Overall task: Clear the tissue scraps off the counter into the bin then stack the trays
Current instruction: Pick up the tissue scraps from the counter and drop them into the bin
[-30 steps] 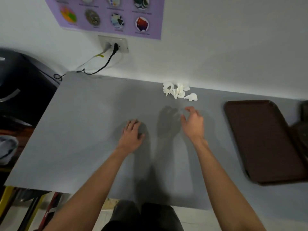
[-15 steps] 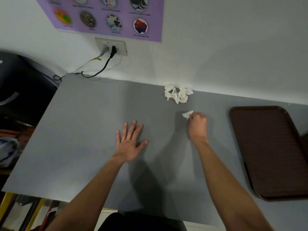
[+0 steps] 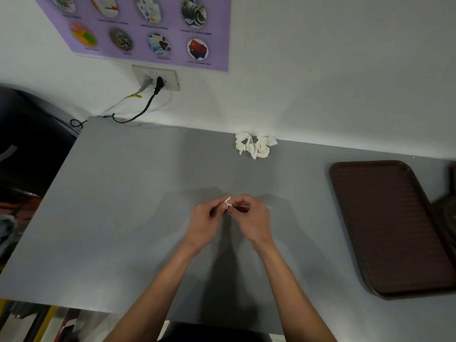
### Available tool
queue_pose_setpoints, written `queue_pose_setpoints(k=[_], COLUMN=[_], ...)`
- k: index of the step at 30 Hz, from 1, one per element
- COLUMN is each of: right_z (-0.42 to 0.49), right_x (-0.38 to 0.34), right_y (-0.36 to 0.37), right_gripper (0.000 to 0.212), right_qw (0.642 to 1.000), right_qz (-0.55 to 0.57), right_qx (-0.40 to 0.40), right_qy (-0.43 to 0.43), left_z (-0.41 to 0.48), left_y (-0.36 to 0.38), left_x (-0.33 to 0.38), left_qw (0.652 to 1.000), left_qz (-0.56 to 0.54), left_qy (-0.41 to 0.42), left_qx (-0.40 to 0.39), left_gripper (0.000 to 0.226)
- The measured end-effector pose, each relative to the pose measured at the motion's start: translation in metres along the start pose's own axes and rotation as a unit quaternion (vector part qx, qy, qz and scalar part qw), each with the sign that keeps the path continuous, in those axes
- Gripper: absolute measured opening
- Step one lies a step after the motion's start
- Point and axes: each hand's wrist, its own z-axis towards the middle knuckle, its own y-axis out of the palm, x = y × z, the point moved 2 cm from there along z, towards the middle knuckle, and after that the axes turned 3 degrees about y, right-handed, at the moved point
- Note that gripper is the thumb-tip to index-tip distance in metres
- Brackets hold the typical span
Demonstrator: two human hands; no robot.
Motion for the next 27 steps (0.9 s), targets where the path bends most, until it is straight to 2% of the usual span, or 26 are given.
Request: queue_pose_setpoints(k=[3,4,5,8,10,13,15,24,27], right_z=[0.009,0.018,0.031,0.095,0.142,0.194,0.197,0.044,0.005], right_x=[-0.015,-0.018,-0.021,-0.029,-0.029,-0.001,0.019,0.060,0.073], right_y=[-0.009,-0.013,-0.017,-0.032,-0.040,-0.043,-0.040,-0.011,-0.013], right_gripper=[0.031,0.036,0.036,0.024,0.031,0.053,0.053,0.010,0.021], right_qw=[0.990,0.986,0.986,0.972,0.951,0.912,0.883,0.903,0.910], right_qz=[0.024,-0.003,-0.052,-0.216,-0.290,-0.405,-0.463,-0.391,-0.380], right_qx=[-0.140,-0.166,-0.157,-0.009,0.047,0.021,0.012,0.129,0.123], right_qy=[-0.011,-0.012,-0.024,-0.091,-0.091,-0.067,-0.073,-0.123,-0.114], left_z=[0.002,0.002,0.002,-0.001,-0.004,-0.009,-0.012,-0.025,-0.029], left_y=[-0.016,-0.021,-0.026,-0.033,-0.036,-0.037,-0.037,-0.041,-0.041], left_x=[-0.002,-0.005,-0.007,-0.009,-0.012,-0.016,-0.016,-0.017,-0.017], left_qw=[0.999,0.999,0.999,0.996,0.995,0.994,0.994,0.993,0.993], left_qz=[0.024,0.021,0.010,-0.019,-0.026,-0.034,-0.037,-0.019,-0.011], left_qy=[0.000,-0.009,-0.021,-0.059,-0.068,-0.070,-0.070,-0.094,-0.100], left_qx=[0.034,0.041,0.047,0.069,0.074,0.073,0.072,0.065,0.062], left_gripper=[0.019,0.016,0.016,0.022,0.023,0.024,0.025,0.015,0.014])
